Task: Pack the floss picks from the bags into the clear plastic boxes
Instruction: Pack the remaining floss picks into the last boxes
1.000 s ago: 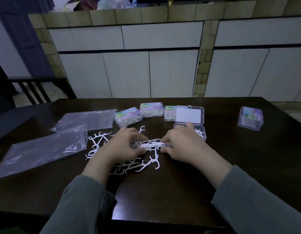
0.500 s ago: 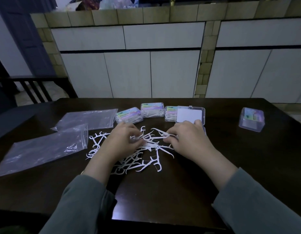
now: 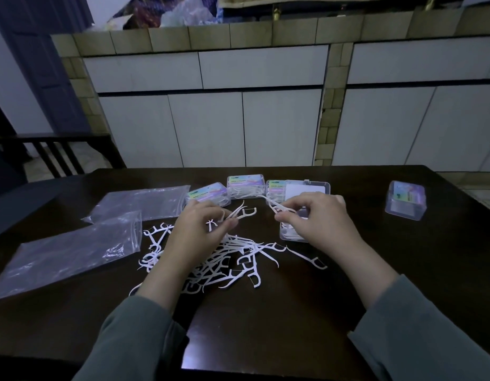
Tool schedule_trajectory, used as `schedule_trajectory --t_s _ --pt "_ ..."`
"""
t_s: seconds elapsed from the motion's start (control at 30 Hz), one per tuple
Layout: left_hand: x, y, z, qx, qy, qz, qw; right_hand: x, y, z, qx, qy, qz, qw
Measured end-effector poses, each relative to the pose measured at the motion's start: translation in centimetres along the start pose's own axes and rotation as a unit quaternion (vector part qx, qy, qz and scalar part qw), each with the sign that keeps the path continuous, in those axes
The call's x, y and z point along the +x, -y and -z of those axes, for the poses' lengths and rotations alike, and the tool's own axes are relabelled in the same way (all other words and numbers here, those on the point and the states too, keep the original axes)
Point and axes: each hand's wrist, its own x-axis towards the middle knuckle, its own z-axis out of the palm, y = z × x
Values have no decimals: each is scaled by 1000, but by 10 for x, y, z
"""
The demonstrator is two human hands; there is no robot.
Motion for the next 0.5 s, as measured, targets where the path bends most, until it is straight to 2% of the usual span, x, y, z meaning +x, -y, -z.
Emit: schedule_trajectory --t_s 0.13,0.27,0.37,0.5 --pt "4 -10 -8 -27 -17 10 999 5 -10 4 45 -21 -26 998" --pt "12 -26 -14 -76 -18 36 996 9 -21 11 42 -34 -22 998" --pt "21 -40 -19 -105 -36 47 993 11 -31 18 -17 -29 -35 999" --pt "38 -62 -30 -128 -45 42 990 13 -38 24 -103 42 -83 990"
